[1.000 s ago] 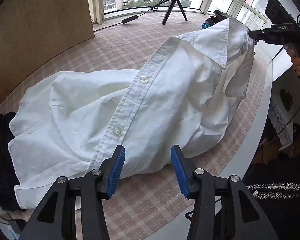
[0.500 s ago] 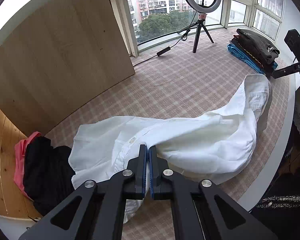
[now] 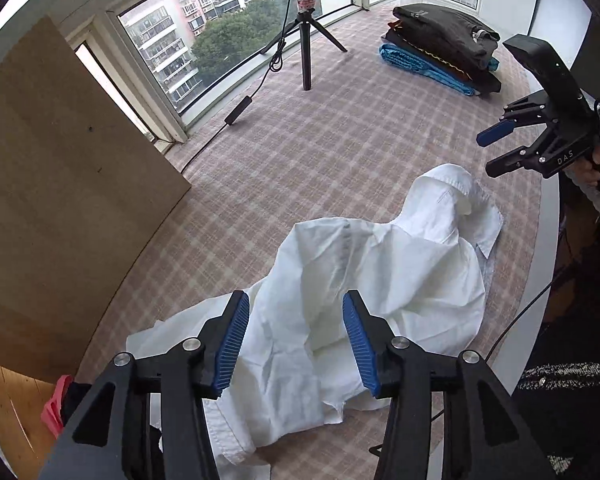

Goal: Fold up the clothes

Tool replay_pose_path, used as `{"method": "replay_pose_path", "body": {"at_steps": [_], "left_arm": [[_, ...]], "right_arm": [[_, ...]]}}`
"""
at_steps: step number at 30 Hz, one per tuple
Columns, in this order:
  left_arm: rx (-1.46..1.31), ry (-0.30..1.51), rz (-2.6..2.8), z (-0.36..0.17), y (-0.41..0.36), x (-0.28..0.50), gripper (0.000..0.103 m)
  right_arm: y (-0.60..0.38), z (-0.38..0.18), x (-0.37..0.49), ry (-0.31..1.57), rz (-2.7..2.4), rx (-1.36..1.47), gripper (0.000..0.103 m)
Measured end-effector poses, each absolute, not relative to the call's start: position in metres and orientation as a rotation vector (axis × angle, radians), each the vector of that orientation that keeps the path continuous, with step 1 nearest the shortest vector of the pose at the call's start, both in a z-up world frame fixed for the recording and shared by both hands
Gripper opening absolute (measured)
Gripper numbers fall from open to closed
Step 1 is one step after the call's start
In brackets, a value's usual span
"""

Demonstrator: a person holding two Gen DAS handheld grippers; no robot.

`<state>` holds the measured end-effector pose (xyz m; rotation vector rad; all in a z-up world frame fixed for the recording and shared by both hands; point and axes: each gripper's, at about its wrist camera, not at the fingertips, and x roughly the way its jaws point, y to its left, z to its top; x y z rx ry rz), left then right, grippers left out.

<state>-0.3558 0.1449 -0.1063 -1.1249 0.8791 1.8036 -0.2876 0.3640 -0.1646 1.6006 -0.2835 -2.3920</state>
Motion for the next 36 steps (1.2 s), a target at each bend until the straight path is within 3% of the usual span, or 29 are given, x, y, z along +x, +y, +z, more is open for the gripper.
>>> {"method": "replay_pose_path", "body": {"at_steps": [6, 9, 11, 14, 21, 22, 24, 25, 27, 33, 34, 36], "left_arm": [[-1.164, 0.916, 1.726, -0.155, 0.186, -0.369, 0.053], [-1.224, 0.925, 1.668, -0.187, 0.202, -0.375, 0.051], [-1.334, 0.902, 1.604, -0.216, 0.202, -0.375, 0.001], [-1.353, 0.882, 1.592, -0.232, 0.194, -0.365, 0.003], [-1.333, 0.814, 1.632, -0.220, 0.180, -0.366, 0.003], [-1.331, 0.814, 1.636, -0.220, 0.179, -0.366, 0.003], [-1.324, 0.819, 1.640, -0.220, 0.177, -0.364, 0.003], [-1.318, 0.826, 1.636, -0.220, 0.177, -0.362, 0.003], [-1.309, 0.845, 1.628, -0.222, 0.176, -0.358, 0.003], [-1.300, 0.850, 1.626, -0.221, 0.170, -0.349, 0.003], [-1.299, 0.844, 1.628, -0.219, 0.169, -0.348, 0.004], [-1.296, 0.836, 1.636, -0.217, 0.169, -0.346, 0.004]], "right_arm": [[0.331, -0.185, -0.312, -0.073, -2.362, 1.717, 0.062], [0.329, -0.190, -0.290, -0.184, -2.371, 1.735, 0.062], [0.330, -0.192, -0.273, -0.288, -2.375, 1.743, 0.061], [0.327, -0.211, -0.259, -0.375, -2.344, 1.782, 0.061], [0.323, -0.266, -0.265, -0.218, -2.343, 1.968, 0.061], [0.325, -0.269, -0.264, -0.199, -2.347, 1.972, 0.056], [0.328, -0.271, -0.263, -0.163, -2.354, 1.979, 0.024], [0.334, -0.268, -0.262, -0.221, -2.322, 1.978, 0.002], [0.354, -0.254, -0.257, -0.357, -2.285, 1.942, 0.001], [0.347, -0.235, -0.270, -0.339, -2.365, 1.888, 0.002], [0.345, -0.232, -0.272, -0.333, -2.379, 1.879, 0.005], [0.341, -0.226, -0.278, -0.322, -2.405, 1.861, 0.038]]}}
